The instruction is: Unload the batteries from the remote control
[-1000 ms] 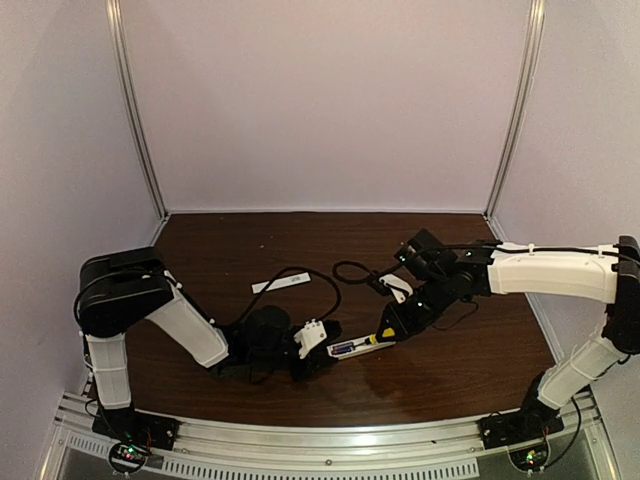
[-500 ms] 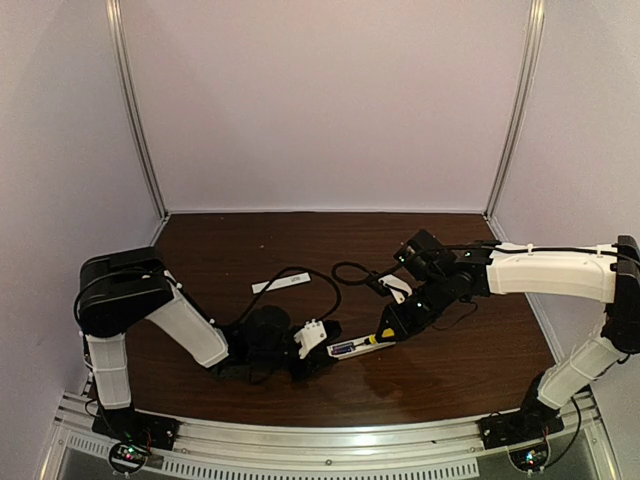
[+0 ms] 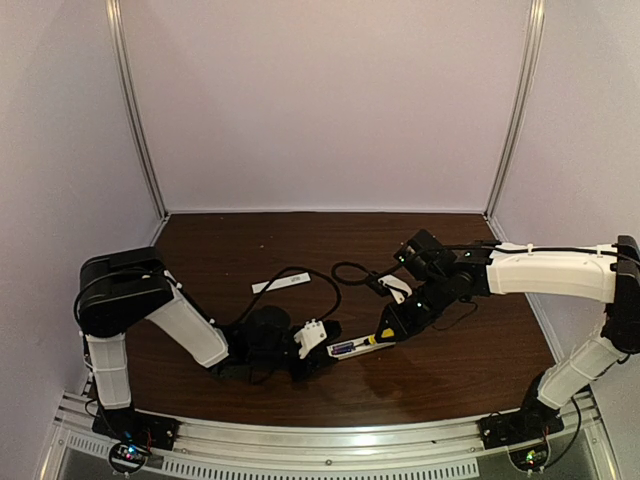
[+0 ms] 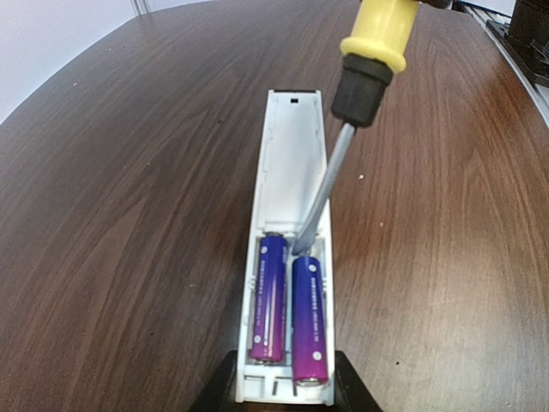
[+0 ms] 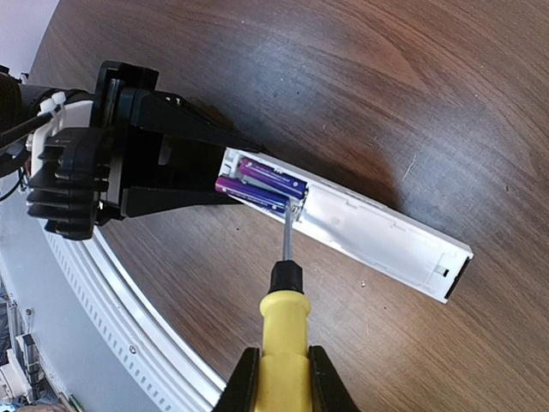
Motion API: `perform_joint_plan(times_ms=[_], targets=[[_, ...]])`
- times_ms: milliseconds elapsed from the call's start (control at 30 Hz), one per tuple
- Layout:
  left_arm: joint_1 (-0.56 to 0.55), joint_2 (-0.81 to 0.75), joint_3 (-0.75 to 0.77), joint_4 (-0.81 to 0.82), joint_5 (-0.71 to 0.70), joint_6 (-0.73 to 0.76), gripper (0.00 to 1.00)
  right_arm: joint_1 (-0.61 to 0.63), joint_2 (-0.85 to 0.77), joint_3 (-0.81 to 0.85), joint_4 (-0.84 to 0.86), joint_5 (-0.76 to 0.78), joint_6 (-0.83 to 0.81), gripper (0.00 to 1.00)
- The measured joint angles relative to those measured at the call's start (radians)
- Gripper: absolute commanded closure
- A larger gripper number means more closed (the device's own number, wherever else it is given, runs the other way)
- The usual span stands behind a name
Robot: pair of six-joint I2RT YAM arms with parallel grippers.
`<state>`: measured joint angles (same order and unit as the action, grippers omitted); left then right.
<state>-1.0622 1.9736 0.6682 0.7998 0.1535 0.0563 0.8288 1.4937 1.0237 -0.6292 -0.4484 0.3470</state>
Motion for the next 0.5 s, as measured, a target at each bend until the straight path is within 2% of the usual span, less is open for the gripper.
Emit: perform_joint_plan(times_ms=[500], targets=[[0.0, 0.0, 0.0, 0.0, 0.0, 0.0, 1.0, 0.0, 0.0, 0.0, 0.02, -0.02, 0.006, 1.0]])
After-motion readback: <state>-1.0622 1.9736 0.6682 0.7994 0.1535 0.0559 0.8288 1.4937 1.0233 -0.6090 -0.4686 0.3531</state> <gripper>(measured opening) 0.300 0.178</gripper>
